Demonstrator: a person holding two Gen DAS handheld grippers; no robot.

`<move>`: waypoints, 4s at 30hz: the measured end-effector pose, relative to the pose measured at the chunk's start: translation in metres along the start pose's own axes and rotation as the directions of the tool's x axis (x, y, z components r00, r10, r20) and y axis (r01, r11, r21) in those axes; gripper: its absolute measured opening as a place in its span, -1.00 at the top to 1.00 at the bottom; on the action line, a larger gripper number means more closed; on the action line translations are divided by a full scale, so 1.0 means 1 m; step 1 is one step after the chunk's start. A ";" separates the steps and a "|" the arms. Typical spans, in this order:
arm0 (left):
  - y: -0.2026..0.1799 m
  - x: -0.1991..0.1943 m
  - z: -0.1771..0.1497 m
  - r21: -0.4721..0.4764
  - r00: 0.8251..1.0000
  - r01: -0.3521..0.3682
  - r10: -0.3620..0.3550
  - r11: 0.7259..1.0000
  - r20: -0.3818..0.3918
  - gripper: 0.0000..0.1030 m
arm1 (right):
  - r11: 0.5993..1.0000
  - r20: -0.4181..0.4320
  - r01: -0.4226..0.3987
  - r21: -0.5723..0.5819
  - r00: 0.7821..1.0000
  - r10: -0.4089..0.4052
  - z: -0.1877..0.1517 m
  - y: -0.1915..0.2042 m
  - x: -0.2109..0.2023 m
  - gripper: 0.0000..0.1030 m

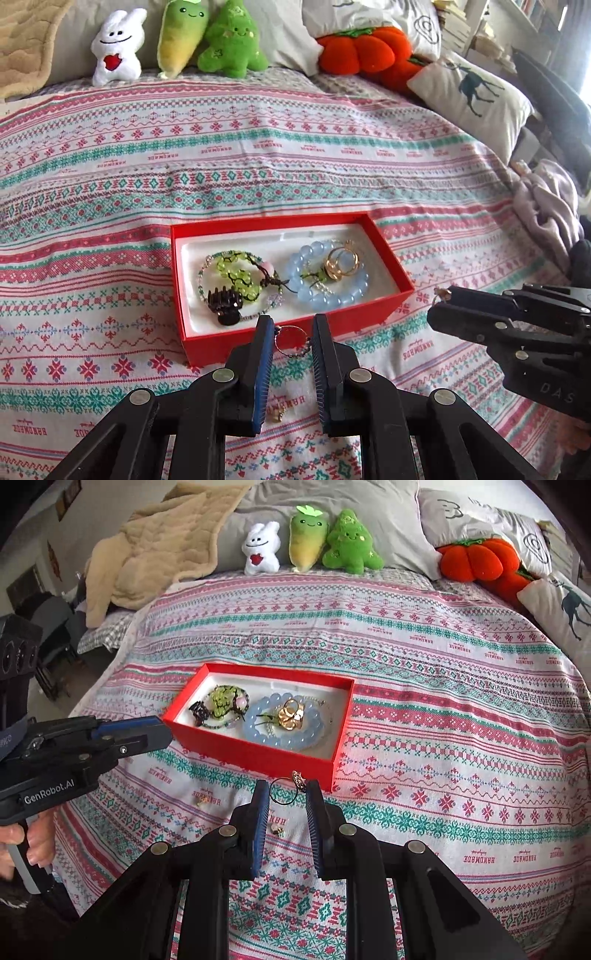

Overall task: Organize jewelry
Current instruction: 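Carry both held earrings with both tools over the red box, then open both tools to drop the earrings into the red box, then withdraw both tools from the box toward the last gold earrings, then grasp the small gold stud earring with the right tool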

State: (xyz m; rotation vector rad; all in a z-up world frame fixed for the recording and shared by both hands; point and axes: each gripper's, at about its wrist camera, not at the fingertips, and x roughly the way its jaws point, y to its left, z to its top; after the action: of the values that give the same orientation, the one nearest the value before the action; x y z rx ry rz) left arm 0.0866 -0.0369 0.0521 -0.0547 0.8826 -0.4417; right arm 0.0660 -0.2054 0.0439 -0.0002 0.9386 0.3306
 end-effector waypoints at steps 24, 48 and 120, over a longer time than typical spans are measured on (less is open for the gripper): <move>0.002 0.066 0.033 -0.047 0.984 -0.170 0.172 0.984 0.043 0.25 | 0.995 0.021 0.029 0.097 0.999 -0.031 0.053 -0.031 0.064 0.58; 0.016 0.016 0.009 -0.058 0.972 -0.231 0.233 0.971 0.031 -0.72 | 0.998 0.042 0.011 0.066 0.999 -0.014 0.044 -0.025 0.034 -0.11; 0.003 0.018 -0.104 0.138 0.987 -0.115 0.129 0.984 -0.098 -0.61 | 0.987 -0.116 0.009 -0.160 0.993 -0.028 -0.055 0.017 0.067 0.89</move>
State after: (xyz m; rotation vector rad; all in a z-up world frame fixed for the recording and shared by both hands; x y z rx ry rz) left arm 0.0186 -0.0277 -0.0282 0.1449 0.9537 -0.3899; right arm 0.0540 -0.1785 -0.0396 -0.1763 1.0268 0.3907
